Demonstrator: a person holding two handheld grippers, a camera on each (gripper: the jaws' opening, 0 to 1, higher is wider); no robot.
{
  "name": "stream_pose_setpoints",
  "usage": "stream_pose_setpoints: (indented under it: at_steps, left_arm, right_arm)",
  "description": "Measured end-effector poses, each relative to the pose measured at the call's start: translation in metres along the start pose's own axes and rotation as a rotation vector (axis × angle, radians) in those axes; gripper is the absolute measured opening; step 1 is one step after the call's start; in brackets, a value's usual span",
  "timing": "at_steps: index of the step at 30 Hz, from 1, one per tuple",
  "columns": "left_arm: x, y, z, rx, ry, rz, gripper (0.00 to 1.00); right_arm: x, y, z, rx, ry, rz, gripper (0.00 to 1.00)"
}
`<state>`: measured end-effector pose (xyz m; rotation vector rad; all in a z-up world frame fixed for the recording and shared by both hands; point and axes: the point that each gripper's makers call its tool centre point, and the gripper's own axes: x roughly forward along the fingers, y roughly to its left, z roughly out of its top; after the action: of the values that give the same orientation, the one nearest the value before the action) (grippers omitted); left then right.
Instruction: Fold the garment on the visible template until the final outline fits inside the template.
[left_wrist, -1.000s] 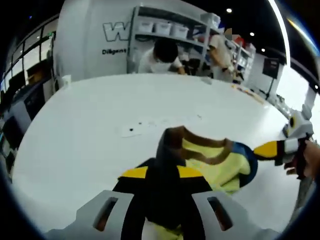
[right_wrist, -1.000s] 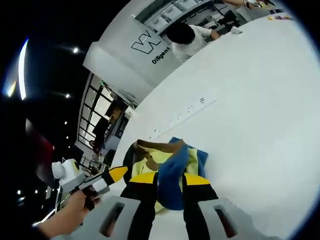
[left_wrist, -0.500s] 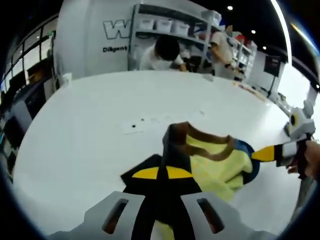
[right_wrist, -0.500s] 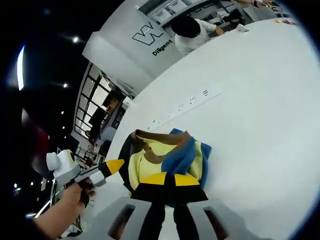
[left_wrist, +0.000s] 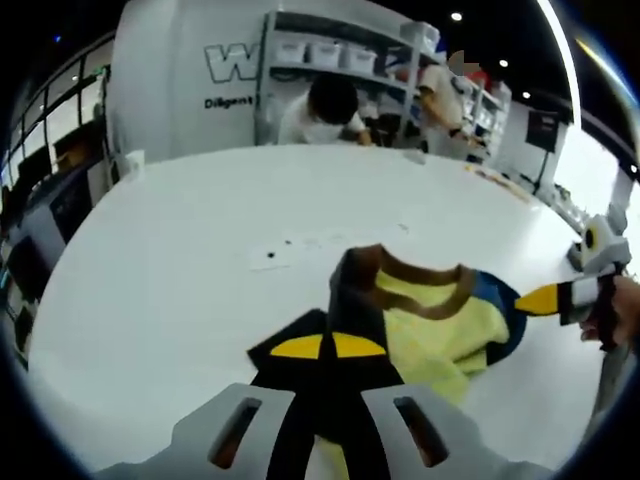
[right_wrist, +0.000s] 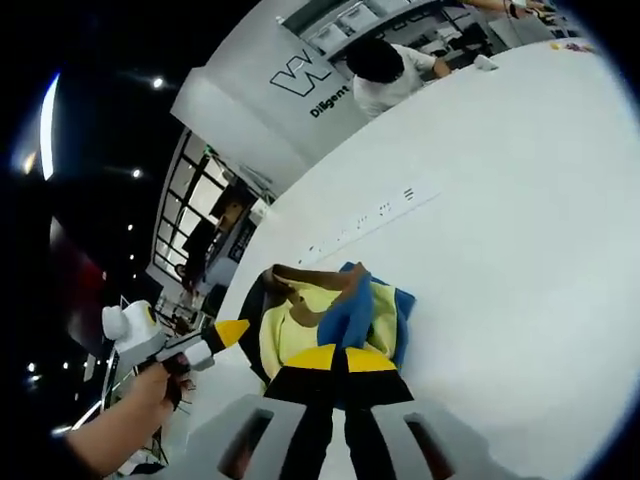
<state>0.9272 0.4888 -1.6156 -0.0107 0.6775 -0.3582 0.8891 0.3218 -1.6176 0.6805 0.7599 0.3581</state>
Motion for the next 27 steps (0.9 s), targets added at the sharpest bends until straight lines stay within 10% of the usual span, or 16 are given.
stream_pose_setpoints:
  at_steps: [20, 27]
  left_arm:
    - [-0.013, 0.012, 0.007, 0.015, -0.025, 0.014, 0.0]
    - [-0.053, 0.014, 0.037, 0.023, -0.115, 0.016, 0.0]
  right_arm:
    - [-0.023, -0.011, 0.006, -0.003, -0.034, 0.018, 0.0]
    - [-0.059, 0.015, 0.041, -0.2, -0.111, 0.017, 0.0]
